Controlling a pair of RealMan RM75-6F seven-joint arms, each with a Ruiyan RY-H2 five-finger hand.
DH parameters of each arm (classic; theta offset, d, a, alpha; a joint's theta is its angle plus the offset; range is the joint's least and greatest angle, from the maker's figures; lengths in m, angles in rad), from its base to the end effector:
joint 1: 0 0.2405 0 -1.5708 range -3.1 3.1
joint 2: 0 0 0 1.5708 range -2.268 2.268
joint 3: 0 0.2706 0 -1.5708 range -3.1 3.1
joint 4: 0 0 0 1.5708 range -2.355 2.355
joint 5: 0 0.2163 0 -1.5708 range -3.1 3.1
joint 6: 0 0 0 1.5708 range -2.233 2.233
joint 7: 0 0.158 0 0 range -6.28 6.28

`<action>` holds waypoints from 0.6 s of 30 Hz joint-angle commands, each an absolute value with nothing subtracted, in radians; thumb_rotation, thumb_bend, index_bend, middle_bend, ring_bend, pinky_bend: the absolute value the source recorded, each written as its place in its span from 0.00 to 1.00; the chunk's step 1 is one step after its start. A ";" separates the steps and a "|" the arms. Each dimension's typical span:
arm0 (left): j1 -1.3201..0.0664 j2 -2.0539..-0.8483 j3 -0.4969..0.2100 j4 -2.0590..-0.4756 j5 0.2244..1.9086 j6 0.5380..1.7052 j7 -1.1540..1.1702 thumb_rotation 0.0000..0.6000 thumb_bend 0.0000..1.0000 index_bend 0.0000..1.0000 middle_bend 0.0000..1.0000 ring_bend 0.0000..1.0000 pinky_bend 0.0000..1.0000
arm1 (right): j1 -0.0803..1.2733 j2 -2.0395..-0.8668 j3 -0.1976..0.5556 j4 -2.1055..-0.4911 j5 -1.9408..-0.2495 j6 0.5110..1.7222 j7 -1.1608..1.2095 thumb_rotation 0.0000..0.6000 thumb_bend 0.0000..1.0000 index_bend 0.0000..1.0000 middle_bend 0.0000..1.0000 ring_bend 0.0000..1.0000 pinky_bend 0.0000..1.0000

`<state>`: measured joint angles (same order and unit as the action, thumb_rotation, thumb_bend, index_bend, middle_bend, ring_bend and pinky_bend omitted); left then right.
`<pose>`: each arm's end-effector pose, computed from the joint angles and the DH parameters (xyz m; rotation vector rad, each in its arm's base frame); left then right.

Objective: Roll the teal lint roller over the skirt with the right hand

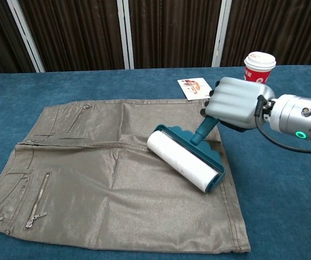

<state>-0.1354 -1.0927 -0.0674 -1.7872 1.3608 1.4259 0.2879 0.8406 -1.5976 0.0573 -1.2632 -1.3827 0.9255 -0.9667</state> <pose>-0.3028 0.2116 0.1521 -1.4016 -0.8710 -0.7459 -0.1486 -0.3765 -0.0518 2.1101 0.1854 0.4678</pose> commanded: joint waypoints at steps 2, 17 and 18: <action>-0.135 -1.091 -0.069 -1.786 1.359 1.427 0.283 1.00 0.00 0.00 0.00 0.00 0.00 | 0.864 -1.627 0.055 -1.340 -1.379 0.905 -1.052 1.00 0.98 0.48 0.43 0.33 0.36; -0.132 -1.077 -0.069 -1.783 1.356 1.427 0.259 1.00 0.01 0.00 0.00 0.00 0.00 | 0.904 -1.728 0.049 -1.487 -1.302 0.885 -1.267 1.00 0.98 0.48 0.43 0.33 0.36; -0.132 -1.077 -0.069 -1.783 1.357 1.427 0.257 1.00 0.01 0.00 0.00 0.00 0.00 | 0.904 -1.728 0.049 -1.486 -1.299 0.887 -1.273 1.00 0.98 0.48 0.43 0.33 0.36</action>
